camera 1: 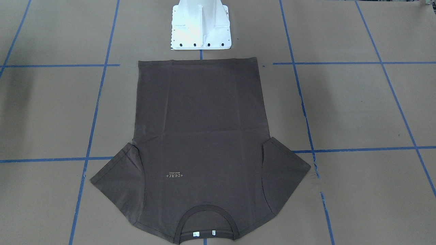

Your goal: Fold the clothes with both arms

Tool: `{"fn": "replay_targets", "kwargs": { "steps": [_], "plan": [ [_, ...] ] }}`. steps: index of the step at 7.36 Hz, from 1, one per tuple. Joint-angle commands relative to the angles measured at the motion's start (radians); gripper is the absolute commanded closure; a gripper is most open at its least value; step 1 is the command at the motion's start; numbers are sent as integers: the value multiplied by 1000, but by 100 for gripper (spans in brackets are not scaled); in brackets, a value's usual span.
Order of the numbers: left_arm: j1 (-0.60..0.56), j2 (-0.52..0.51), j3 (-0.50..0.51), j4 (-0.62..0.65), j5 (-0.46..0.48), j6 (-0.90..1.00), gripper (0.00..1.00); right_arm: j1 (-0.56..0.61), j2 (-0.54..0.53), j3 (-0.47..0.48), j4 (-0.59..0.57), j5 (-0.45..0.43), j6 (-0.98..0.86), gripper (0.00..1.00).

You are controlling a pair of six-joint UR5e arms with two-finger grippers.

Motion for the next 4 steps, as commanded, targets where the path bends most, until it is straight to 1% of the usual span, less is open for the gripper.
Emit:
{"fn": "replay_targets", "kwargs": {
  "steps": [1,2,3,4],
  "plan": [
    [10,-31,-55,-89,-64,-205,0,-45,93,-46,1,13,1,0],
    [10,-28,-62,-132,-72,-303,0,-76,99,-34,1,28,4,0],
    [20,-31,-63,-155,-72,-298,0,-118,128,-34,12,28,4,0],
    [95,-32,-63,-183,-60,-336,0,-181,210,-133,69,12,51,0]
  ]
}}
